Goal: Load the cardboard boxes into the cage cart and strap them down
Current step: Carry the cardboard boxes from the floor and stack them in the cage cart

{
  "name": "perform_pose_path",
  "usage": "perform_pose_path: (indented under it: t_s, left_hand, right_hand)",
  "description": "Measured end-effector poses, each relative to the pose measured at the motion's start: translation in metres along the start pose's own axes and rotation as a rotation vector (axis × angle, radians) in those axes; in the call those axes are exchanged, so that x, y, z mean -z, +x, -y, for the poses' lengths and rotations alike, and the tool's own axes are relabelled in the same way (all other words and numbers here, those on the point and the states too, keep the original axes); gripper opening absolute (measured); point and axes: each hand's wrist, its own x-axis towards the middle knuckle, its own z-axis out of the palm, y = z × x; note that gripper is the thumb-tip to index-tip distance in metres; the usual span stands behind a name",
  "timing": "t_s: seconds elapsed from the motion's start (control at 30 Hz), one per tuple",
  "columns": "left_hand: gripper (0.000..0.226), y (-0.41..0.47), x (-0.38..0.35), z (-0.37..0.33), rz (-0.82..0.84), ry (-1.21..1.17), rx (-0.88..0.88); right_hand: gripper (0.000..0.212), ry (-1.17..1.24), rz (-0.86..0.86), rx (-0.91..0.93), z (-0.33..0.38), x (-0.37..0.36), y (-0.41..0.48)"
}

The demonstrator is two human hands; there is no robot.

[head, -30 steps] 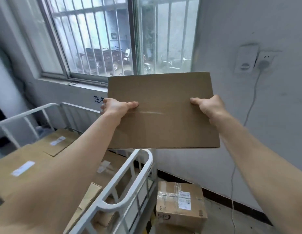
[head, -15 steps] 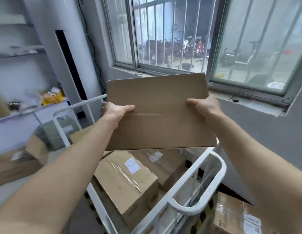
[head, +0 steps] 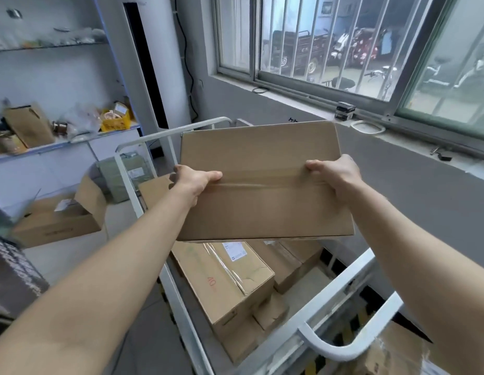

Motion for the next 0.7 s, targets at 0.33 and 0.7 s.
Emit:
perform_pose_path:
  t_s: [0.33,0.7]
  left_hand:
    - [0.112,0.128,0.012,0.035,0.176,0.082,-0.011]
    - [0.102,0.205,0.009,0.038,0.373,0.230,0.000]
  right_hand:
    - [0.071,-0.048,-0.131,-0.160,0.008,-0.109,0.014]
    - [0.066,-0.057,-0.241,-0.350,0.006,-0.173,0.006]
